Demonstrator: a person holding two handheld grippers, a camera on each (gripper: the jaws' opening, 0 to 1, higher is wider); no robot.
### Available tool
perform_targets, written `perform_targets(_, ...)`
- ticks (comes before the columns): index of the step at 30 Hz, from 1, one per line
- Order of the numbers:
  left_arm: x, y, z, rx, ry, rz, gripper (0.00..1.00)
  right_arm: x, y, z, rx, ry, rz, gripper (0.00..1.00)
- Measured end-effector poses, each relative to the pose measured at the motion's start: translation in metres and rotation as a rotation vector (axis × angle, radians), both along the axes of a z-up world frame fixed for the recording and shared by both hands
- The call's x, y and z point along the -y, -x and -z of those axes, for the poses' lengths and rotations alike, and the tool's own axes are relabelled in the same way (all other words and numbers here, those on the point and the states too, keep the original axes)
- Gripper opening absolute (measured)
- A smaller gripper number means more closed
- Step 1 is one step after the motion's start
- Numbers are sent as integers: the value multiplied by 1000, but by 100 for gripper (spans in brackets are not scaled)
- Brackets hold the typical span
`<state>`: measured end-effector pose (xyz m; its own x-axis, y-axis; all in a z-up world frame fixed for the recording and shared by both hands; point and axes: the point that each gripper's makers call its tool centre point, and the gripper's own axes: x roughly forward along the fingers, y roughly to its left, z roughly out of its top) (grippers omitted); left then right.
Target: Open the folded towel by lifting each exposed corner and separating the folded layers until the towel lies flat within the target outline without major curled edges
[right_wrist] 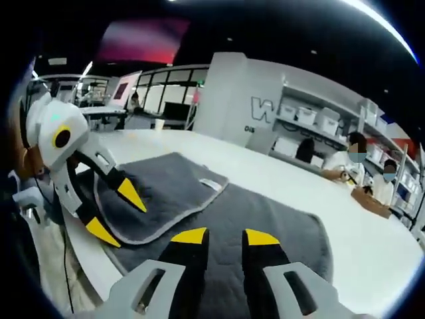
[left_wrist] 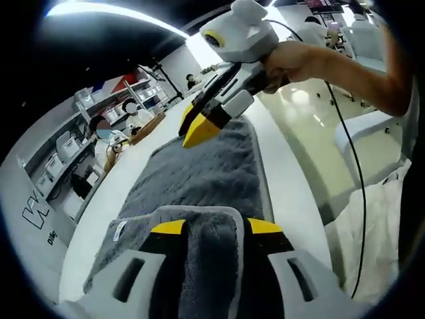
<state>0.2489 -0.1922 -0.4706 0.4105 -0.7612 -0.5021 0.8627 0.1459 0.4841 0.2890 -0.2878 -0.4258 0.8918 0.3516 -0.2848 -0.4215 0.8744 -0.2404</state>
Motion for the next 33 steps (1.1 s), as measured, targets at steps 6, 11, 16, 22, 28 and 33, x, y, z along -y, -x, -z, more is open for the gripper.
perform_targets(6,1,-2,1,8,-1,1,23,-8,4,-2,2,4,-25,14)
perform_targets(11,3,8,8,-45,18,34,13,-15,6,-2,11,15,-50,13)
perform_targets(16,1,11,10,-77,50,35,8,-25,8,-2,13,35,-90,13)
perform_targets(22,1,13,10,-101,73,27,7,-29,7,-3,18,40,-103,13)
perform_targets(28,1,14,10,-112,83,25,6,-31,7,-3,18,42,-114,13)
perform_targets(33,1,14,8,-130,100,18,3,-34,7,-3,22,52,-126,13)
